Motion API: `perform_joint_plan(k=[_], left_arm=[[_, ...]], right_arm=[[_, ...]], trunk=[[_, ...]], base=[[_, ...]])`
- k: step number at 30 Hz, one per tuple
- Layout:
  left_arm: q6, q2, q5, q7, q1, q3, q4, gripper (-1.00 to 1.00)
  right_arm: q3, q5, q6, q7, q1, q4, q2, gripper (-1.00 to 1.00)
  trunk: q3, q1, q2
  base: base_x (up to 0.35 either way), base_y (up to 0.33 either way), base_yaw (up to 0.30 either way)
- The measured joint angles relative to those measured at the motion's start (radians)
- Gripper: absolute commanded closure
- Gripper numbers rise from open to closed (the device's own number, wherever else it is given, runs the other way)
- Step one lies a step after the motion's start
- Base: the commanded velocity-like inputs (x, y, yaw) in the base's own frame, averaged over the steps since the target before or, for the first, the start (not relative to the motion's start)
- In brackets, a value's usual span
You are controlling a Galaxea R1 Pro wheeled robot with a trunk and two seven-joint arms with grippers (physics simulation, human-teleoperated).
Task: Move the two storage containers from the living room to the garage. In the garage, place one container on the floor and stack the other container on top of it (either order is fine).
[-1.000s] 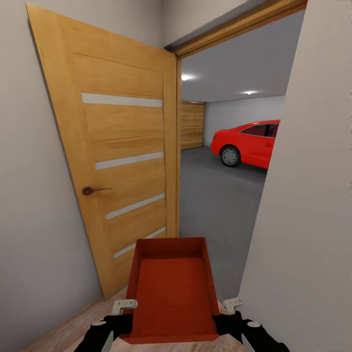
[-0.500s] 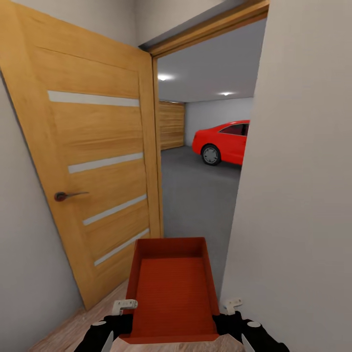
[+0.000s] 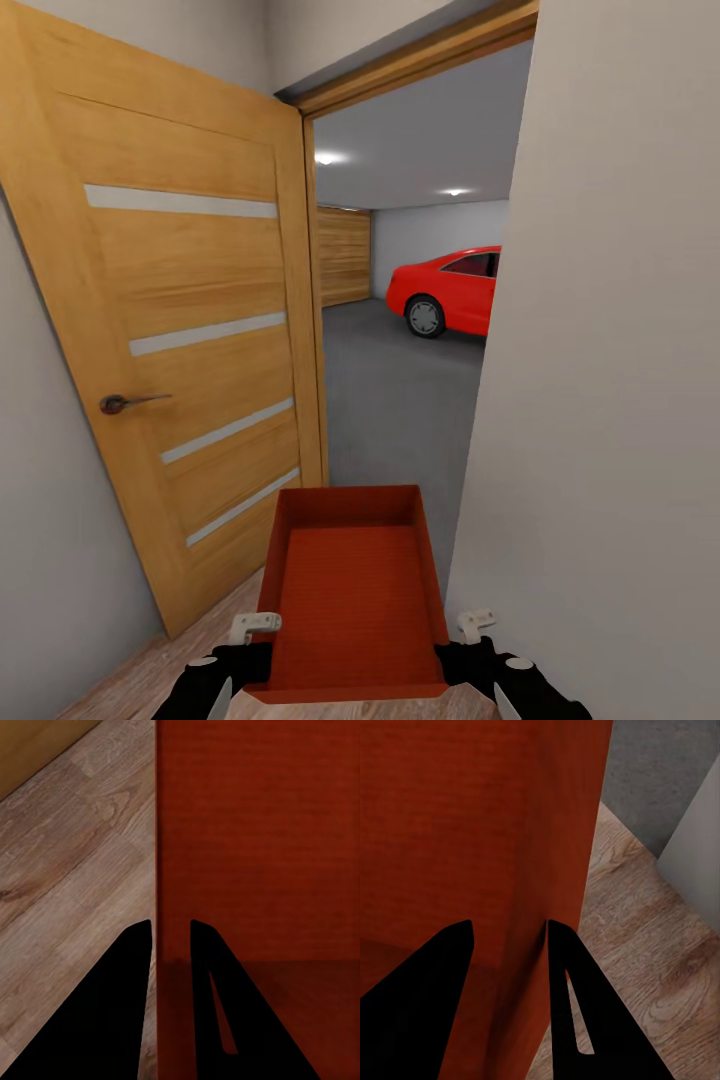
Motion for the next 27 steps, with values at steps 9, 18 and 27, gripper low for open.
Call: perform_joint_plan(k=[9,18,27], left_arm=[[0.0,0.0,0.0,0.0,0.0,0.0,0.0,1.0],[0.0,0.0,0.0,0.0,0.0,0.0,0.0,1.0],[0.0,0.0,0.0,0.0,0.0,0.0,0.0,1.0]], right_arm=[[0.0,0.0,0.0,0.0,0.0,0.0,0.0,1.0],[0.0,0.0,0.0,0.0,0.0,0.0,0.0,1.0],[0.0,0.0,0.0,0.0,0.0,0.0,0.0,1.0]], trunk=[[0.0,0.0,0.0],[0.0,0.0,0.0],[0.0,0.0,0.0]], base=[[0.0,0.0,0.0],[0.0,0.0,-0.036],[0.0,0.0,-0.27]])
